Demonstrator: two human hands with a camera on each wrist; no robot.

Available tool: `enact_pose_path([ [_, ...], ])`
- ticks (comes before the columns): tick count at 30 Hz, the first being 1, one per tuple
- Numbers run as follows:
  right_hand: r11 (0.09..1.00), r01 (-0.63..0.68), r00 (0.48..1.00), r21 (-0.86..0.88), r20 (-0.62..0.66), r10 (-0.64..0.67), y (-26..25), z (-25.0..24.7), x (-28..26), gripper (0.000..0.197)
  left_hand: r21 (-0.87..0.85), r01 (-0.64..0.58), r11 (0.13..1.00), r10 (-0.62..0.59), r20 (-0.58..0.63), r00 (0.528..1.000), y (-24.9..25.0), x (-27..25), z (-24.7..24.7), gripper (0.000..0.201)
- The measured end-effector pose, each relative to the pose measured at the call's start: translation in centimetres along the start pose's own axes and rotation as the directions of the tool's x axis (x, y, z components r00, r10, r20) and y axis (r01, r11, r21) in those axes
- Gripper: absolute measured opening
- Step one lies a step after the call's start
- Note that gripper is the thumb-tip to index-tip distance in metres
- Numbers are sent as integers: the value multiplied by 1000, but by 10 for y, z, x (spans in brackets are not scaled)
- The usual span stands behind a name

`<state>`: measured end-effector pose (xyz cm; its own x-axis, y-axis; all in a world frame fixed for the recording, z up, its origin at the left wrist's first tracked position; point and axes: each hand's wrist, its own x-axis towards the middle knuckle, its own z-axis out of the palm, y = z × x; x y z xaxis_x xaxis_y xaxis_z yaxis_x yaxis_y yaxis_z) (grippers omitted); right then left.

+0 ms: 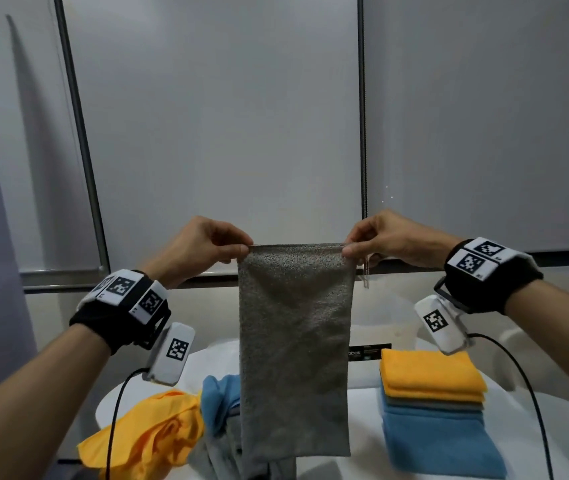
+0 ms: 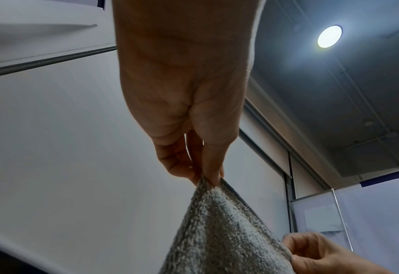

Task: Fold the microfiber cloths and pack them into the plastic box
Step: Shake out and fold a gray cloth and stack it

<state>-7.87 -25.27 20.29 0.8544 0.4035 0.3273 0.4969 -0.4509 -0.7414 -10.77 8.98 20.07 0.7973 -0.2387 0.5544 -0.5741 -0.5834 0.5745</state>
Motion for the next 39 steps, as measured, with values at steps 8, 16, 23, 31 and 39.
enact_pose_path([
  [8,983,117,990,141,-93,-104,-13,-1,2,17,32,25,999,-24,-29,999,12,2,-9,13],
  [16,966,172,982,195,-108,-153,-7,-7,2,26,56,68,996,-65,-54,996,4,3,-2,10],
  [23,983,100,995,154,-31,-96,-2,-8,3,20,75,91,993,-84,-82,993,9,8,-2,12],
  [31,992,61,996,107,-65,-54,-8,-3,-1,22,117,106,988,-86,-161,983,13,15,-1,8],
  [39,945,-100,993,-310,-93,74,45,26,19,13,308,113,945,-113,-17,993,-43,28,64,17],
])
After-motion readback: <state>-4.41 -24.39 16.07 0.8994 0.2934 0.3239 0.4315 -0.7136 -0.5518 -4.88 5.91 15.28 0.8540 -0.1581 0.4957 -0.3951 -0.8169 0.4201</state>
